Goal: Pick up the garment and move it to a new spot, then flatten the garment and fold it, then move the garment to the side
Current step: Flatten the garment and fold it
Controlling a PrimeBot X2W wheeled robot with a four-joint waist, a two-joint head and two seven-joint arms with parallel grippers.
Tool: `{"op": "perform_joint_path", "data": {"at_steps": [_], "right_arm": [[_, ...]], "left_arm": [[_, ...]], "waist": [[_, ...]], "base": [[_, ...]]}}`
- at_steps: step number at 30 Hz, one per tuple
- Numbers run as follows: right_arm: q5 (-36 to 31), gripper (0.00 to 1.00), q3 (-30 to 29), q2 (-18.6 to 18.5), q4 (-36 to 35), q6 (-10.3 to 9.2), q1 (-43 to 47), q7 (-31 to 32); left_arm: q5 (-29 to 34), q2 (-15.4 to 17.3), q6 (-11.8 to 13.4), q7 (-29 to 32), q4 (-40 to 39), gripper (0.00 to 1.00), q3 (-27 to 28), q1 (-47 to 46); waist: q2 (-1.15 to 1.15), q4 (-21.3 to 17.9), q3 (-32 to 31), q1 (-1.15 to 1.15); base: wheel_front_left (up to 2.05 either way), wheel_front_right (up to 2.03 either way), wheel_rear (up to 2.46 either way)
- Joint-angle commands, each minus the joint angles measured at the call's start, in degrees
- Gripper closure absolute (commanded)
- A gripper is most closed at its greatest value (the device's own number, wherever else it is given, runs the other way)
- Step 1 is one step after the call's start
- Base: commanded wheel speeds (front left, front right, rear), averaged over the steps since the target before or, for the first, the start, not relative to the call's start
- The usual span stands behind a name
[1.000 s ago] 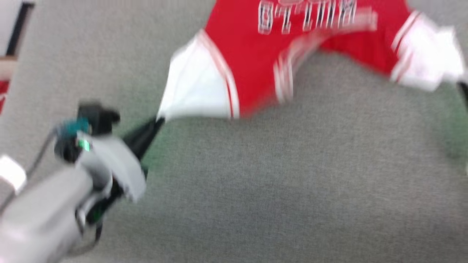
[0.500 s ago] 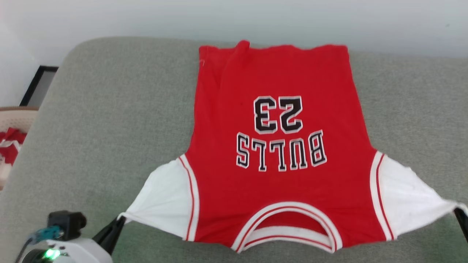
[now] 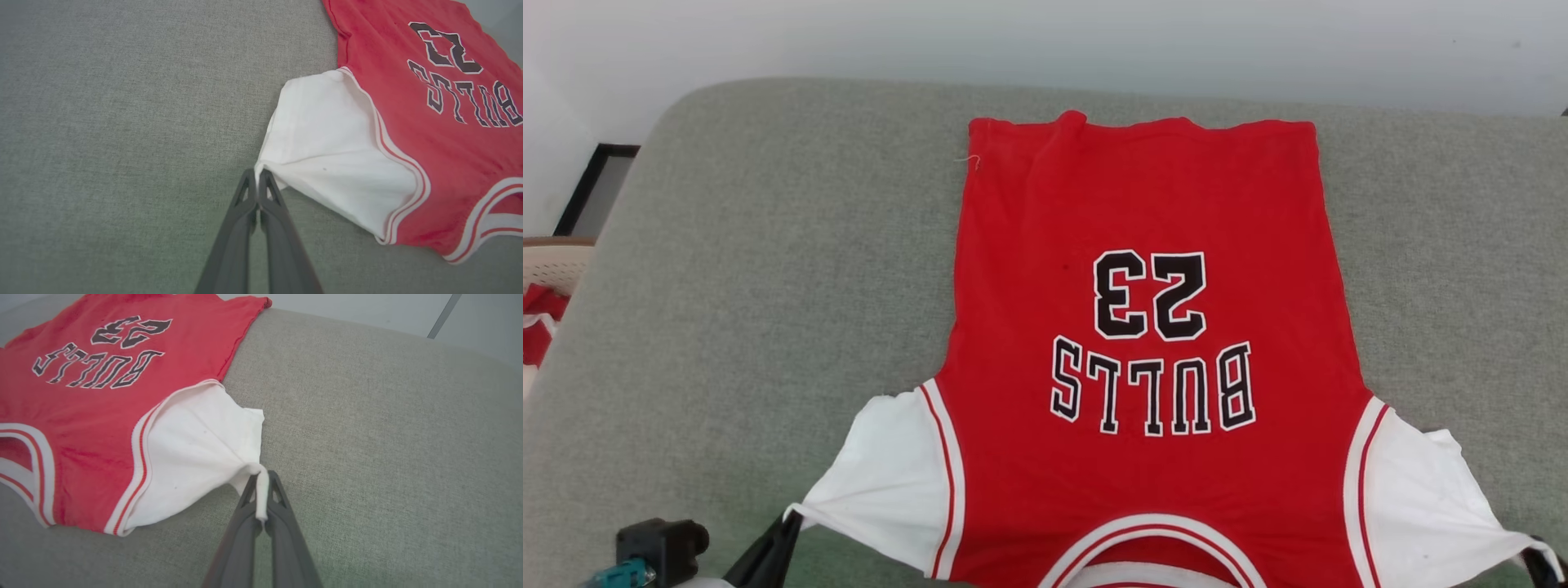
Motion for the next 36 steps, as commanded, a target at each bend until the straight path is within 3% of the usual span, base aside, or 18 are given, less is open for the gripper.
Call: {"op": "perform_joint_path", "data": {"at_steps": [1,5,7,8,13,19,25,29,36], "right_arm": [[-0.2,1.0,0.1,0.2,0.4,-0.08,-0.6,0.7],[1.0,1.0,1.5,0.4,1.4,-0.08,-2.0,4.5],[2.5,0.56,2.4,0.1,1.1,-0.08,-2.9,6.8],[3.4,0.02,2.6,0.1,1.2,-0.08,-3.2,8.8],[7.3,0.0,3.4,-2.9,-2.9,-0.06,-5.6,19.0],[11.6,0.0,-1.2,-4.5,-11.2,-0.05,-10.0,29.8],[12.3,0.0,-2.3,-7.4,-14.0,-0.06,-23.1,37.0],[11.4,0.0,0.2,-8.6,-9.1,-0.06,-35.8,36.8],[8.1,0.0,6.1,-6.1,8.3,-0.06,-56.6,36.0]], "left_arm": [[0.8,-0.3,-0.2,-0.2,0.1,1.0,0.6,0.6],[2.3,-2.3,-0.4,-0.2,0.9,1.0,2.1,1.2],[2.8,-3.6,-0.8,-0.2,1.0,1.0,3.0,1.3],[3.1,-4.0,-1.0,-0.2,1.2,1.0,3.1,1.4],[4.1,-6.1,-2.1,-0.2,1.9,1.0,4.3,1.3],[5.7,-8.6,-3.3,-0.1,2.7,1.0,5.4,0.1],[7.7,-11.0,-4.9,-0.1,3.1,1.0,5.5,-2.5],[9.1,-13.1,-6.3,-0.1,4.0,1.0,5.0,-5.4],[11.4,-17.4,-9.3,-0.1,7.1,1.0,2.9,-10.5]], "waist": [[0.0,-0.1,0.3,0.0],[0.0,-0.2,1.0,0.0],[0.0,-0.2,1.5,0.0],[0.0,-0.2,1.7,0.0],[0.0,-0.4,2.6,0.0],[0.0,0.1,4.1,0.0],[0.0,2.1,7.2,0.0],[0.0,4.4,9.4,0.0],[0.0,9.7,12.7,0.0]], "base": [[0.0,0.0,0.0],[0.0,0.0,0.0],[0.0,0.0,0.0],[0.0,0.0,0.0],[0.0,0.0,0.0],[0.0,0.0,0.0],[0.0,0.0,0.0],[0.0,0.0,0.0],[0.0,0.0,0.0]]}}
